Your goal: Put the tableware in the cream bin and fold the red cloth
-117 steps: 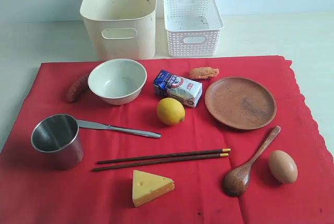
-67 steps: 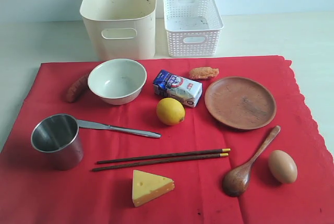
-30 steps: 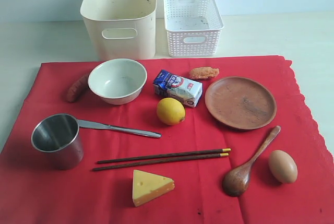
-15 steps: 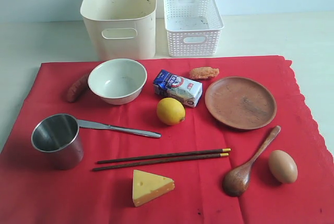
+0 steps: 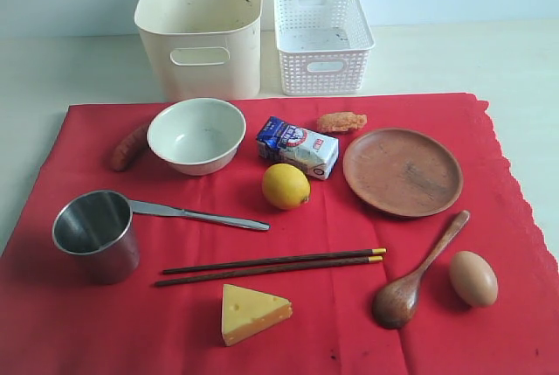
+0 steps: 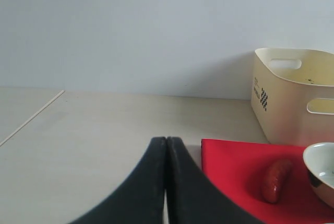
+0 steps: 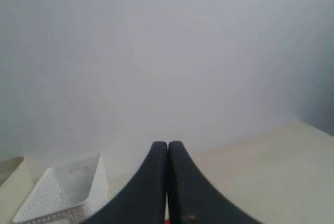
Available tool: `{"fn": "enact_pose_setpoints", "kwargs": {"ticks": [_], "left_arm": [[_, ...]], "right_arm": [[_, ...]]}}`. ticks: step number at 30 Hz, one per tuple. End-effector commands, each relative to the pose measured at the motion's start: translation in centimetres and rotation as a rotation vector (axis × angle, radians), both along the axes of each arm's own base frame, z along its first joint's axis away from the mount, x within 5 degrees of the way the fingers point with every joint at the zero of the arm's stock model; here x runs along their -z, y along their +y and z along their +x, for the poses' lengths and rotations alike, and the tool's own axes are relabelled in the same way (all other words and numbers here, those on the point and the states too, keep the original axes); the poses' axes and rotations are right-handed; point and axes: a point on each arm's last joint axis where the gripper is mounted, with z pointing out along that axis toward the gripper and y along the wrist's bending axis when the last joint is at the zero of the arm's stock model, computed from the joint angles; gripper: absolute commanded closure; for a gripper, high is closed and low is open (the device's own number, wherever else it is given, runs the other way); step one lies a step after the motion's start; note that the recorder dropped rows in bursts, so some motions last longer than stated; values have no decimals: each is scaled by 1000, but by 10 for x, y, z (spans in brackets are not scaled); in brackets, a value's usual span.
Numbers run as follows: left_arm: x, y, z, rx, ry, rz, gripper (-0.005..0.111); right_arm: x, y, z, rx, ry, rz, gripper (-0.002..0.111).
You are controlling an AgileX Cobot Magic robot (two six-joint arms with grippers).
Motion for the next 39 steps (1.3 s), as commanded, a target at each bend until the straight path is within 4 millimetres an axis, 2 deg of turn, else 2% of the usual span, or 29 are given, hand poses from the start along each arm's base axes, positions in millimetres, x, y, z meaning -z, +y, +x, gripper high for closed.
{"fn": "enact_pose_setpoints", "kwargs": {"ticks": [1, 2, 5, 7, 9, 15, 17, 19, 22, 28, 31, 33, 39], "left_arm": [[0, 0, 0, -1, -4, 11, 106], [0, 0, 0, -1, -4, 11, 106], [0, 0, 0, -1, -4, 13, 106], [0, 0, 0, -1, -4, 13, 106], [0, 0, 0, -1, -4, 10, 106], [0, 0, 0, -1, -4, 12, 106], [0, 0, 0, -1, -4, 10, 106], [0, 0, 0, -1, -4, 10, 106], [0, 0, 0, -1, -4, 10, 106], [0, 0, 0, -1, -4, 10, 106], [0, 0, 0, -1, -4, 10, 106], [0, 0, 0, -1, -4, 10, 106], [0, 0, 0, -1, -4, 10, 106]], "right_arm": [[5, 2, 37, -3, 234, 13, 108], [9, 4, 51, -11, 349, 10, 108], [17, 13, 77, -68, 493, -57, 108], [23, 33, 96, -172, 563, -112, 108], [27, 62, 116, -297, 611, -202, 108], [38, 126, 161, -467, 731, -286, 107], [35, 146, 178, -517, 741, -360, 99], [33, 157, 190, -545, 755, -417, 92], [31, 168, 205, -568, 801, -485, 83], [41, 178, 227, -672, 871, -760, 68], [51, 182, 232, -774, 906, -926, 66], [58, 185, 236, -820, 916, -975, 66], [72, 197, 254, -850, 904, -1000, 66]]}}
